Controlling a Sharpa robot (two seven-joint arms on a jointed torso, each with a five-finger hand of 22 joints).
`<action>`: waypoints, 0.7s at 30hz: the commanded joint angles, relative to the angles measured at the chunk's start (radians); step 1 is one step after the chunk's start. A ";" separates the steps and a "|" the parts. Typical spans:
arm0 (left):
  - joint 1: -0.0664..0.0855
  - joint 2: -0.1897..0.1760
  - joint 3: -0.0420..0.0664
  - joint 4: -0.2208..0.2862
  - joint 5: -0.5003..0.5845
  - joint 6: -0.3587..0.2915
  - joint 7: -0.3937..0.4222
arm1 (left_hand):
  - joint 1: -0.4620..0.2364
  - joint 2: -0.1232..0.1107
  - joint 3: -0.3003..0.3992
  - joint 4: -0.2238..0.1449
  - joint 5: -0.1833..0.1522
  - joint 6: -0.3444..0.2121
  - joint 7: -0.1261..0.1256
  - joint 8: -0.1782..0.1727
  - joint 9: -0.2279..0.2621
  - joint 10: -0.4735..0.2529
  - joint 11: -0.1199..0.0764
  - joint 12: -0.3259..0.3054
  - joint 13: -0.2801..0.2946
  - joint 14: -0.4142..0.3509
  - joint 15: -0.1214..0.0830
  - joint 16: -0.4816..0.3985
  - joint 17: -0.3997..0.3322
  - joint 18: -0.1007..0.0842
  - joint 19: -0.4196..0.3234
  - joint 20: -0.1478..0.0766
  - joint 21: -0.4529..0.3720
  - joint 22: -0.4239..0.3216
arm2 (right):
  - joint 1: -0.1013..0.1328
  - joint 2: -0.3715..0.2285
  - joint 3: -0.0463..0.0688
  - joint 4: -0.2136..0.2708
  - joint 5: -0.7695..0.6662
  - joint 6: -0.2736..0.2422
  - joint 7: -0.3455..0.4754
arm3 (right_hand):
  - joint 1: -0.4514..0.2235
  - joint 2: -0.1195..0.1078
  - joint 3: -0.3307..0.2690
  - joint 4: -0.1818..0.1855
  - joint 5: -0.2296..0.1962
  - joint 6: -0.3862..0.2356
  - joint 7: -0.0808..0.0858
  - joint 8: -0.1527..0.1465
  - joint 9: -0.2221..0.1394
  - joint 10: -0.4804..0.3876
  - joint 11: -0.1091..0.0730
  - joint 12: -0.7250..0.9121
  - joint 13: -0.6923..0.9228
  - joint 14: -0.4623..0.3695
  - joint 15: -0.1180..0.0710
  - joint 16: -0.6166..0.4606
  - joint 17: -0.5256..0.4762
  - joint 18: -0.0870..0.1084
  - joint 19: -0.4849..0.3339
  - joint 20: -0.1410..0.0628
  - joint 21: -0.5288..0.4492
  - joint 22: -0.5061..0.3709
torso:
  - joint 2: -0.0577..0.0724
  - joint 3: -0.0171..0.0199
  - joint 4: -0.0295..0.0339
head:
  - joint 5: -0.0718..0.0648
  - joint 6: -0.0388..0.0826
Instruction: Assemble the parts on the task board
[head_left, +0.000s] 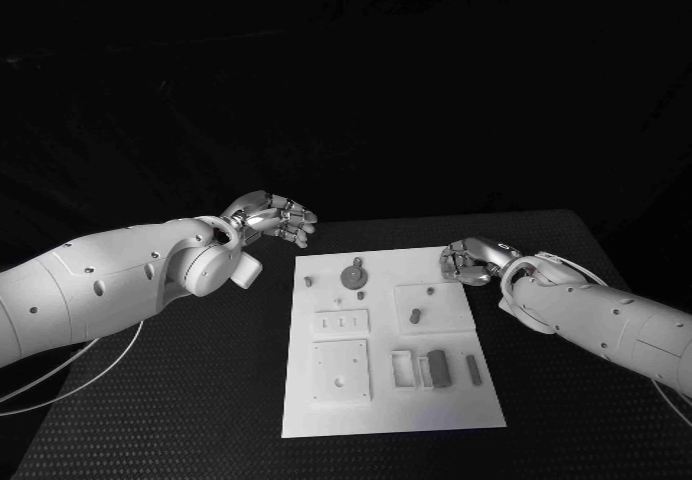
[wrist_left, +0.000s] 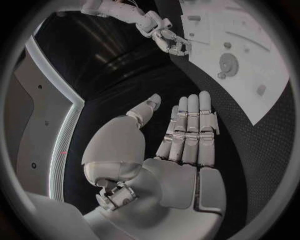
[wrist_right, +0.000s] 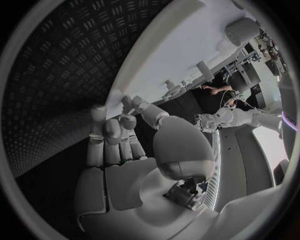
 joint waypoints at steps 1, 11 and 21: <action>0.001 0.000 0.001 0.002 -0.002 0.011 0.006 | -0.008 0.002 0.000 0.003 -0.002 0.001 0.004 -0.004 -0.001 -0.009 0.000 -0.005 0.002 -0.002 0.006 -0.006 0.002 0.011 -0.002 0.003 -0.005 0.001 | 0.000 0.001 0.000 0.001 -0.016 -0.017 -0.009 | -0.001 0.012 0.003 -0.007 0.003 0.217 -0.035 0.007 0.004 -0.029 -0.039 0.001 -0.001 0.003 -0.014 0.005 0.002 0.014 0.000 -0.008 0.006 0.018 | 0.000 0.0001 0.0006 | 0.000 -0.001; 0.001 -0.001 0.001 0.003 -0.002 0.014 0.004 | -0.009 0.003 0.000 0.004 -0.002 0.004 0.003 -0.003 0.000 -0.006 -0.001 -0.005 0.003 -0.001 0.006 -0.008 0.003 0.011 -0.002 0.003 -0.006 0.002 | 0.000 -0.001 0.000 0.005 -0.029 -0.048 -0.025 | 0.008 0.019 0.004 -0.011 0.003 0.227 -0.040 0.014 0.019 -0.015 -0.045 0.003 -0.002 0.013 -0.020 0.007 0.002 0.014 0.008 -0.014 0.011 0.019 | 0.000 0.0005 -0.0002 | 0.001 -0.003; 0.001 -0.003 0.001 0.005 -0.006 0.013 0.002 | -0.010 0.002 0.000 0.004 -0.002 0.004 0.003 -0.003 0.000 -0.006 -0.001 -0.005 0.004 -0.001 0.006 -0.009 0.004 0.011 -0.002 0.003 -0.007 0.002 | 0.000 -0.006 0.000 0.020 -0.034 -0.072 -0.039 | 0.014 0.020 0.006 -0.012 0.003 0.236 -0.044 0.017 0.028 -0.004 -0.049 0.004 -0.003 0.028 -0.024 0.009 0.010 0.014 0.014 -0.019 0.014 0.019 | 0.000 0.0011 -0.0009 | -0.001 -0.003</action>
